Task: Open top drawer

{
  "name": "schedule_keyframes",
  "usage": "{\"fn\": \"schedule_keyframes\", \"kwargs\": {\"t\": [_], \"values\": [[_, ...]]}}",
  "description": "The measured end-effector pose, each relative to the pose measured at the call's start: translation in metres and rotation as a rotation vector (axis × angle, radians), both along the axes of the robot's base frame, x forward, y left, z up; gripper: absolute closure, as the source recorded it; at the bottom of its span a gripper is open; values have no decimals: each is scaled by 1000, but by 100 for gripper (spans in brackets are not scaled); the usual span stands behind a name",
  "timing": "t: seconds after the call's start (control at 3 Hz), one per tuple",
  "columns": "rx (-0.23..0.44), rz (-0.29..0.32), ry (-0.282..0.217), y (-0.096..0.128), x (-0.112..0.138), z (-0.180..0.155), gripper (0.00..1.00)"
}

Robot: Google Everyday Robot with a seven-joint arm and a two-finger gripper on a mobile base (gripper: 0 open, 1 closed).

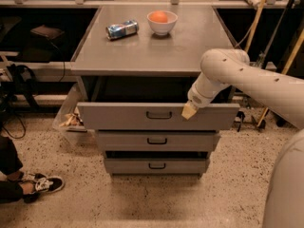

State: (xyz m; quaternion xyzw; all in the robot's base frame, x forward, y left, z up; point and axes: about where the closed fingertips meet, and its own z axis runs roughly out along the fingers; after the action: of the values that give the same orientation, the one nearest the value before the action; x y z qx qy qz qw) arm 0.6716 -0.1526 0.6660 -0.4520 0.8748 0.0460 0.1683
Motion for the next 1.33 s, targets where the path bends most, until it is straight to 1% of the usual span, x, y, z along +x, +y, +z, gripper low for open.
{"fn": "schedule_keyframes", "kwargs": {"t": [0.33, 0.67, 1.0, 1.33], "values": [[0, -2, 2, -1, -3, 1, 100], [0, -16, 18, -9, -16, 3, 100], [0, -18, 20, -9, -17, 4, 100], [0, -35, 35, -16, -29, 6, 100]]}}
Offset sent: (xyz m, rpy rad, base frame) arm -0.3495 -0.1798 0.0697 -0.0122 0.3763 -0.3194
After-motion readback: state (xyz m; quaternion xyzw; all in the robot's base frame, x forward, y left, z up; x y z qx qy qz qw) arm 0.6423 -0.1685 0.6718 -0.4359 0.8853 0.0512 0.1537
